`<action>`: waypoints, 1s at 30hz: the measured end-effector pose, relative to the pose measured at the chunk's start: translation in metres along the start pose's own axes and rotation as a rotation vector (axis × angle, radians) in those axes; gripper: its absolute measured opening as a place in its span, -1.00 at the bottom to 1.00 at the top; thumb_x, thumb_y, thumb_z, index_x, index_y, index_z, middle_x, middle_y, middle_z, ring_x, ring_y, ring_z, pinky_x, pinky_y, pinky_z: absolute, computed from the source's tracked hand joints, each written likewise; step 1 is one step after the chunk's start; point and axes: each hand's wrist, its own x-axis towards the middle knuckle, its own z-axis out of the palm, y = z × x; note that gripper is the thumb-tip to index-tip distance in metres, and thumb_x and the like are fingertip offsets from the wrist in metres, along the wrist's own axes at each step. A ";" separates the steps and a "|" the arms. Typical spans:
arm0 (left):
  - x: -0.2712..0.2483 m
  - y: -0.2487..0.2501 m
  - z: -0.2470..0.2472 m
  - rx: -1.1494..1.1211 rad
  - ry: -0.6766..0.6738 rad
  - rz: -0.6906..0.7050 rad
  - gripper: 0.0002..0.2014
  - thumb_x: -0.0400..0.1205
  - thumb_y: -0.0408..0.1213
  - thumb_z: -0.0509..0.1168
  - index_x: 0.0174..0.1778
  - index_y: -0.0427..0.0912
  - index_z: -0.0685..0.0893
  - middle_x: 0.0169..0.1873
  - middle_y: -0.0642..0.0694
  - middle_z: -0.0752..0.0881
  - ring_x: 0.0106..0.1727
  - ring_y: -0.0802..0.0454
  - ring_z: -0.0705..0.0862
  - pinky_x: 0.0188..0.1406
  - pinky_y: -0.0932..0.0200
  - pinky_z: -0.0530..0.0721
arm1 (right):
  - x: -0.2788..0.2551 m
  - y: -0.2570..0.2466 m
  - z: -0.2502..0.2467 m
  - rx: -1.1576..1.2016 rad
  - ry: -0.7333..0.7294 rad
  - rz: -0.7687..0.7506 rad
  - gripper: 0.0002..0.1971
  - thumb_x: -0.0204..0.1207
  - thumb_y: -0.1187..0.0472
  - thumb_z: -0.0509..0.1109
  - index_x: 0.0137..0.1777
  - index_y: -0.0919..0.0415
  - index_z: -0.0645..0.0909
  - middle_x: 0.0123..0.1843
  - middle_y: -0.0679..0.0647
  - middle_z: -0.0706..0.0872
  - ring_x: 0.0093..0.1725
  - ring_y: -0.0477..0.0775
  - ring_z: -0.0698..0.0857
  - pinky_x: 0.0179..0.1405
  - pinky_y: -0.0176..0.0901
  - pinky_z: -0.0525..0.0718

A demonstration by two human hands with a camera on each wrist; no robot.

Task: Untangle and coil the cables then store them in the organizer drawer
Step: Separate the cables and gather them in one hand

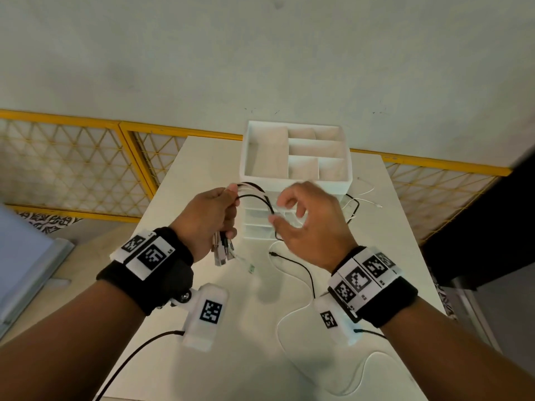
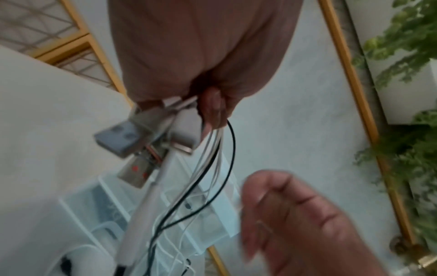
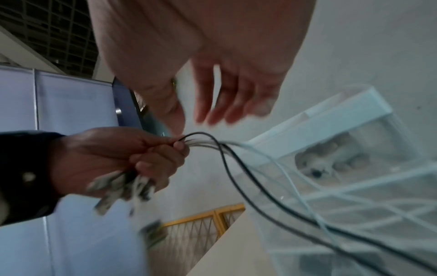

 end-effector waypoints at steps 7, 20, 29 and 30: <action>-0.001 0.002 0.014 -0.129 -0.011 0.008 -0.67 0.73 -0.01 0.23 -0.28 -0.11 0.46 -0.57 0.05 0.25 -0.58 0.11 0.18 -0.51 0.21 0.36 | -0.030 -0.014 0.030 0.189 -0.592 0.393 -0.86 0.61 0.19 0.43 -0.16 0.19 0.70 -0.36 -0.11 0.78 -0.53 -0.23 0.68 -0.41 -0.28 0.63; -0.008 0.016 0.010 0.165 -0.031 0.026 -0.46 0.70 0.25 0.08 -0.25 -0.20 0.53 -0.59 0.03 0.25 -0.61 0.07 0.21 -0.62 0.22 0.37 | -0.012 -0.018 0.011 0.119 -0.163 0.390 -0.61 0.43 -0.18 0.55 -0.28 0.17 0.65 -0.44 0.03 0.68 -0.46 -0.09 0.58 -0.35 -0.18 0.57; -0.019 0.012 0.006 0.401 -0.318 0.087 -0.63 0.76 0.00 0.15 -0.17 -0.24 0.55 -0.51 0.02 0.30 -0.55 0.09 0.22 -0.56 0.23 0.35 | 0.012 0.012 -0.008 -0.011 0.017 0.428 -0.74 0.42 0.06 0.62 -0.20 0.16 0.61 -0.43 0.01 0.67 -0.49 -0.18 0.56 -0.48 -0.56 0.44; -0.020 0.012 0.003 0.441 -0.332 0.088 -0.62 0.76 0.01 0.15 -0.17 -0.24 0.57 -0.50 0.02 0.30 -0.54 0.08 0.22 -0.55 0.23 0.33 | 0.013 0.015 -0.015 -0.006 -0.017 0.450 -0.75 0.42 0.04 0.63 -0.14 0.13 0.63 -0.40 0.05 0.69 -0.48 -0.20 0.55 -0.46 -0.60 0.45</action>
